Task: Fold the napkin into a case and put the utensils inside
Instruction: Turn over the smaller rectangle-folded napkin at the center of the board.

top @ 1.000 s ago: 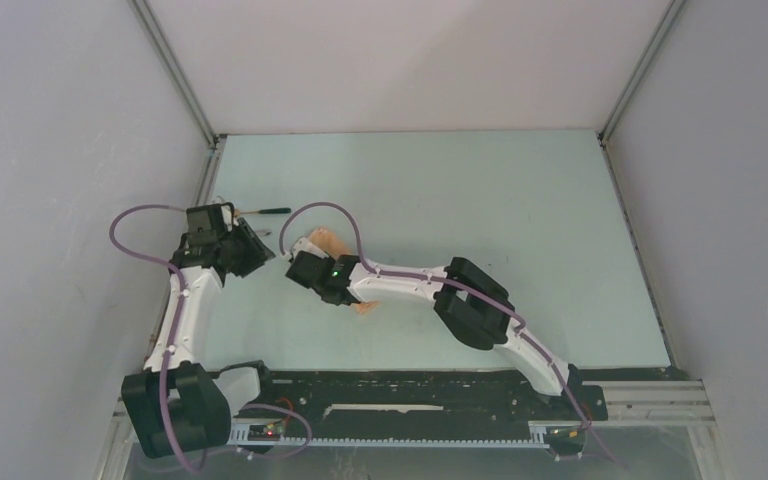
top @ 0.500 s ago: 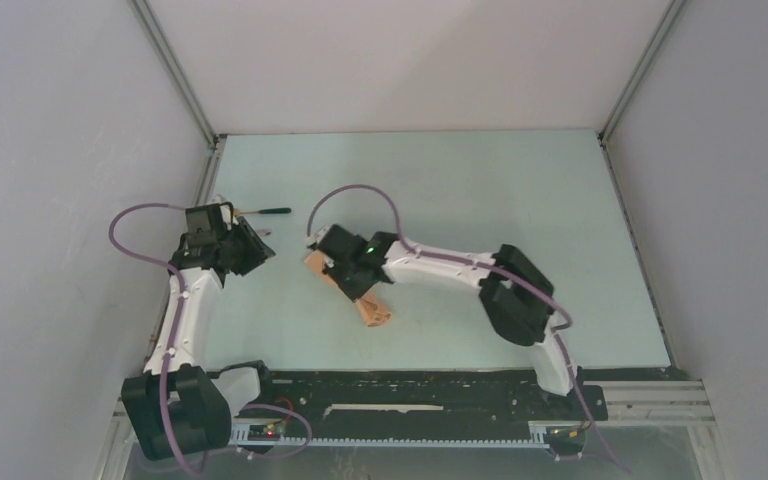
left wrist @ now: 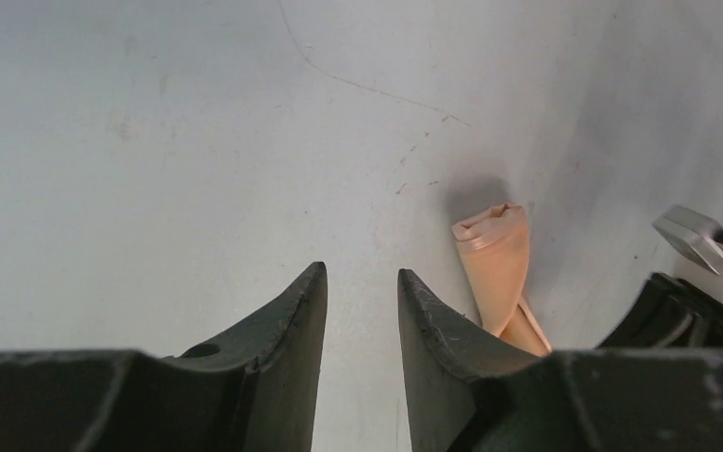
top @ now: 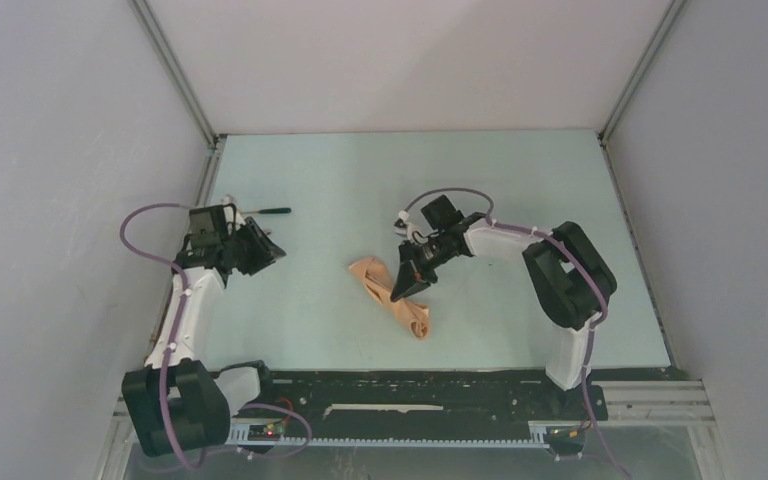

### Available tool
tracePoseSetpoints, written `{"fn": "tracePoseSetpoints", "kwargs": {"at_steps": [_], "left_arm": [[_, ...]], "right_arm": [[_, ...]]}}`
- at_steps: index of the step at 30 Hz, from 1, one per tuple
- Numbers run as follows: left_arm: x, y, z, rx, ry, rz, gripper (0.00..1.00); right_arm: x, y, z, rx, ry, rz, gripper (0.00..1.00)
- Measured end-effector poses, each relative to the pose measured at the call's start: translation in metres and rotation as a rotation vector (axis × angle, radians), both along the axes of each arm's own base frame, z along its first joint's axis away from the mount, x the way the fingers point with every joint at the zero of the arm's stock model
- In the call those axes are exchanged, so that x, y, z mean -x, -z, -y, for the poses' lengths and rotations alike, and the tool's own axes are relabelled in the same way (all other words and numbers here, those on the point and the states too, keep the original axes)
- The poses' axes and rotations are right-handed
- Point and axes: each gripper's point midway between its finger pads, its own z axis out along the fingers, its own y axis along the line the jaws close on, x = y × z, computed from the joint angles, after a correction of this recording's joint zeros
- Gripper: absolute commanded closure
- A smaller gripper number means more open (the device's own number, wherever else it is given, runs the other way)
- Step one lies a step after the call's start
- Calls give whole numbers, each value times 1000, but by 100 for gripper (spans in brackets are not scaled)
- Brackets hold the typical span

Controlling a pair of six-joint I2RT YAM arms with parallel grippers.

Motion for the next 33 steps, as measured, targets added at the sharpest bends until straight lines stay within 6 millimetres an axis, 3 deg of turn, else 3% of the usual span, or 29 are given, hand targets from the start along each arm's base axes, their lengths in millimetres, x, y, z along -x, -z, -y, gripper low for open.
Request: {"fn": "tracePoseSetpoints", "kwargs": {"at_steps": [5,11,14,18,22,24,26,28,30,33], "left_arm": [[-1,8,28,29,106,-25,60],[2,9,63,53,222,-26,60],[1,12,82,78,274,-46,60],[-6,14,111,104,350,-72,60],[-14,12,153,172,441,-96,57],[-21,12,177,230,478,-113,56],[-31,8,205,299,524,-136,57],[-41,5,232,353,572,-148,63],[-51,2,262,401,622,-152,71],[-59,8,293,451,656,-170,75]], "right_arm": [[-8,23,27,-20,54,-130,100],[-28,34,67,-81,189,-202,99],[-35,42,89,-82,263,-235,82],[-57,49,123,-54,385,-233,46],[-81,54,164,142,509,-128,36],[-96,32,179,261,549,24,36],[-102,7,183,343,562,160,37],[-94,-22,171,382,541,291,40],[-71,-42,143,347,478,365,42],[-30,-44,103,260,370,360,48]]}}
